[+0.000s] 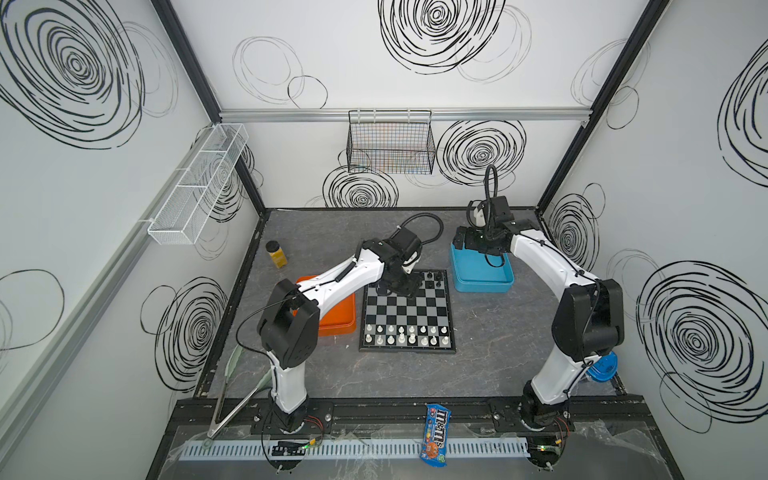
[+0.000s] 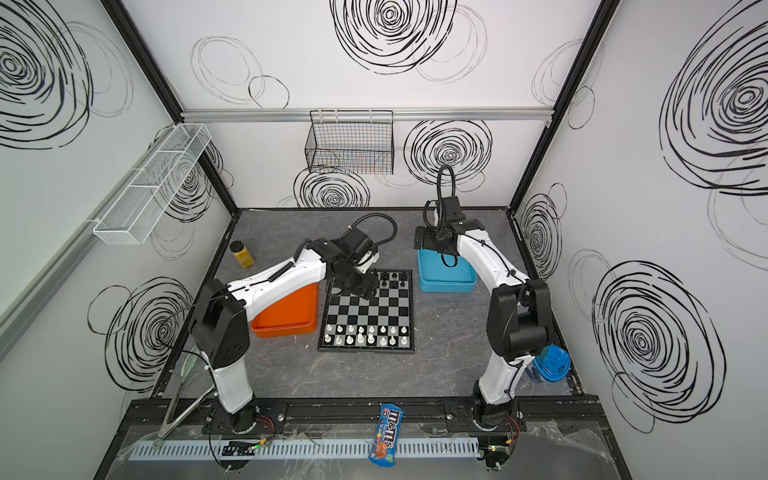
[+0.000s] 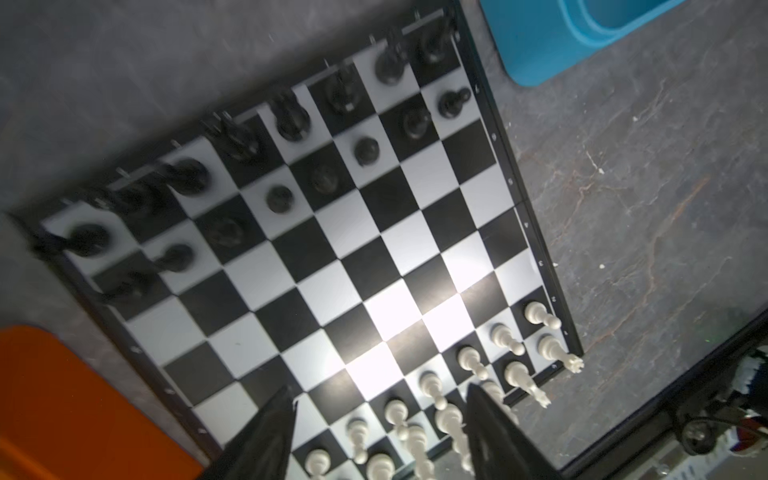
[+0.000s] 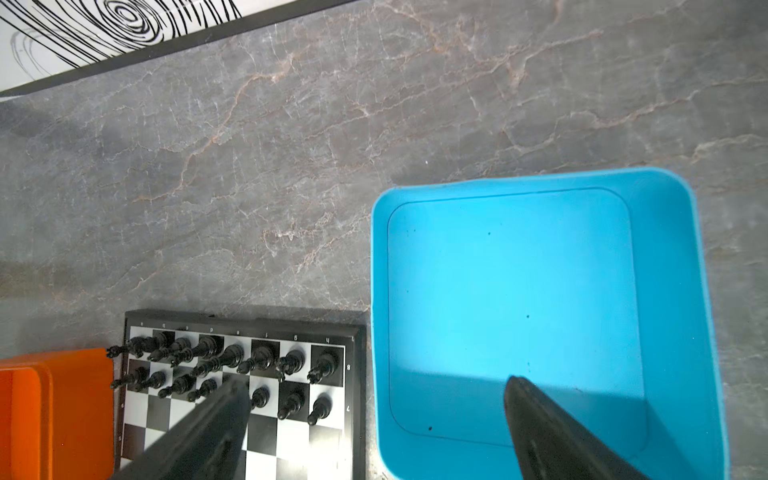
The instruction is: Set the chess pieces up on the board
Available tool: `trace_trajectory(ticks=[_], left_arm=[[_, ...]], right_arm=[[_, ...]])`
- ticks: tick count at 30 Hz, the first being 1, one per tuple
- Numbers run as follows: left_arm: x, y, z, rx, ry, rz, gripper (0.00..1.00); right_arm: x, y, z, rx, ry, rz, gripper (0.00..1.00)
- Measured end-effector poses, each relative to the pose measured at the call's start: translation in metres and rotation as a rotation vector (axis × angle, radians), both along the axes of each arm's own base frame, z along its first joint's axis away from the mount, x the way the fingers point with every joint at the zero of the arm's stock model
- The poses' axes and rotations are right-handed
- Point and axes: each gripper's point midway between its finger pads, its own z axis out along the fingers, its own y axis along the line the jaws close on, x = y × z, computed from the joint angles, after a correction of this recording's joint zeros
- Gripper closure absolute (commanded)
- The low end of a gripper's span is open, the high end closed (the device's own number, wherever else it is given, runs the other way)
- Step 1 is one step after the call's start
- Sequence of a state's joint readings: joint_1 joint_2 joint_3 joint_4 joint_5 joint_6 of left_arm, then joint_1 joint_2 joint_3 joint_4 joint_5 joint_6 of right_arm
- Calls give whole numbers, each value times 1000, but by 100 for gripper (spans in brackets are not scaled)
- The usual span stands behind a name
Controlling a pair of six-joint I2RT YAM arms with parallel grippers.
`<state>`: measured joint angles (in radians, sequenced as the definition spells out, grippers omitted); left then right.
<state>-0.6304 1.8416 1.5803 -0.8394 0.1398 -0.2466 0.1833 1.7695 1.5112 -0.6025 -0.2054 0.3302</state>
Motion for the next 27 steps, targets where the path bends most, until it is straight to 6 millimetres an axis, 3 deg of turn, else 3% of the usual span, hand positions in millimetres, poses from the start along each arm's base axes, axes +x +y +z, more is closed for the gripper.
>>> trace_trajectory(ticks=[3, 7, 10, 12, 16, 21, 23, 27], left_arm=[[32, 36, 26, -54, -48, 107, 3], [73, 102, 63, -111, -152, 276, 4], [92, 150, 94, -95, -286, 368, 4], [95, 164, 116, -75, -397, 385, 4], [88, 173, 147, -67, -588, 386, 4], [88, 192, 145, -48, -729, 434, 4], [83, 203, 133, -28, -798, 459, 4], [49, 225, 95, 17, -951, 476, 4]], right_arm=[[11, -16, 12, -1, -28, -30, 0], [23, -47, 27, -2, -72, -94, 0], [26, -72, 31, -2, -93, -145, 0], [24, -85, 31, 5, -106, -170, 0], [10, -103, 29, 28, -144, -200, 0], [-6, -109, 21, 78, -182, -210, 0], [-8, -110, 19, 96, -195, -211, 0], [-11, -111, 14, 113, -216, -213, 0]])
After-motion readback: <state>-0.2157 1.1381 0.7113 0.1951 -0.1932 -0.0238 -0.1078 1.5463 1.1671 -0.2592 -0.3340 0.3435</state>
